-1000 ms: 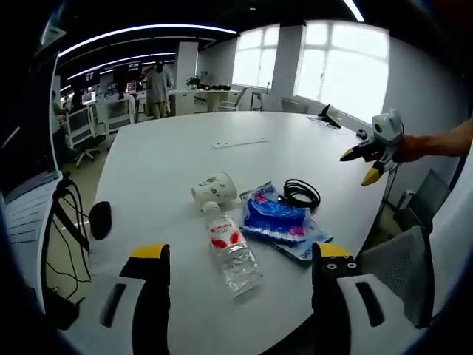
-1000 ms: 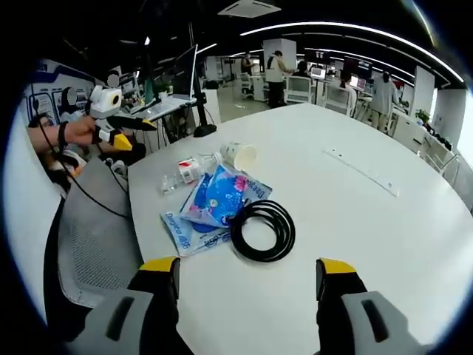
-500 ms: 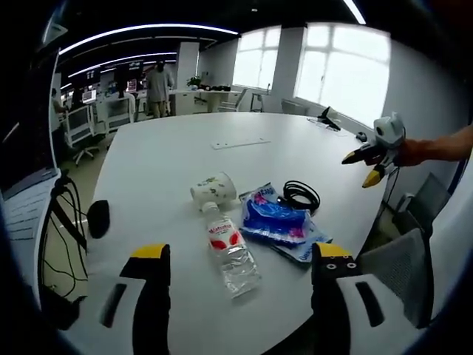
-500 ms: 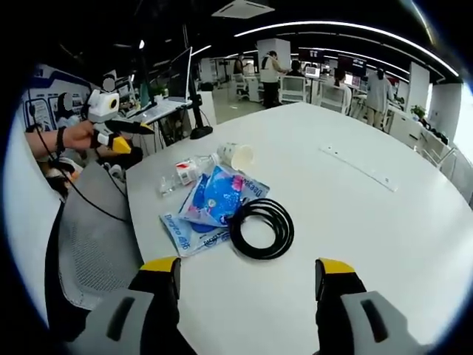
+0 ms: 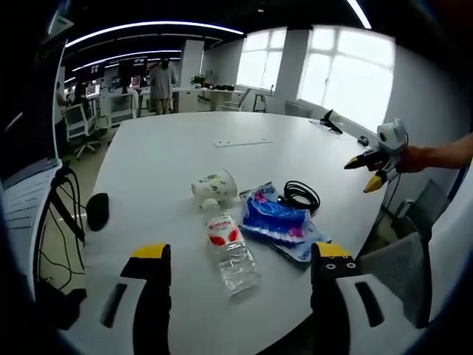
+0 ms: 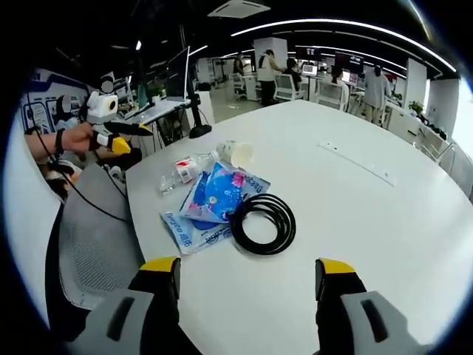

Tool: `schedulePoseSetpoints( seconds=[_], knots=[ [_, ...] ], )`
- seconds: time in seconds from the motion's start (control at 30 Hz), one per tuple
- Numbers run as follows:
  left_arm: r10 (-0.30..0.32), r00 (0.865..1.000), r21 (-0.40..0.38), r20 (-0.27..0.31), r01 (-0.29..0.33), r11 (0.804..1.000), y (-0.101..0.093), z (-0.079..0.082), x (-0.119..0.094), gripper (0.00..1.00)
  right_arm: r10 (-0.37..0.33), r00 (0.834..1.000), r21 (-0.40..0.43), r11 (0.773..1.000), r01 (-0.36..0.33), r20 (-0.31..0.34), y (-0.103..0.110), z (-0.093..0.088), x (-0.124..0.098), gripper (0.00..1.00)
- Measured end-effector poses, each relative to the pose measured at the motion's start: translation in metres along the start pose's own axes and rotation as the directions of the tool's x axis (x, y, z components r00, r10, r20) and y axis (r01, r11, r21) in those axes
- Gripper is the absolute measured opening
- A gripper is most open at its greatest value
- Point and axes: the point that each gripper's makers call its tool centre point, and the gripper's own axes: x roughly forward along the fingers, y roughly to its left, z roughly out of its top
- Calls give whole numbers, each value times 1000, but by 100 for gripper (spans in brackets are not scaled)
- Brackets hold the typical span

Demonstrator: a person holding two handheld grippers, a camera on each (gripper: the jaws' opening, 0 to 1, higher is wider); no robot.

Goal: Arrange the tabletop items into an orderly group along one side of the table until the central work area is clear of visible clutter.

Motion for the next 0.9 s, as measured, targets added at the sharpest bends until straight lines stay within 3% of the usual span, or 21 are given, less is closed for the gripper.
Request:
schedulePoseSetpoints(
  seconds=[0.9],
  knots=[
    [5,1000,-33,-27,-6,999,4,3,18,74,-9,1000,38,999,9,16,0,-6,-2,76]
  ],
)
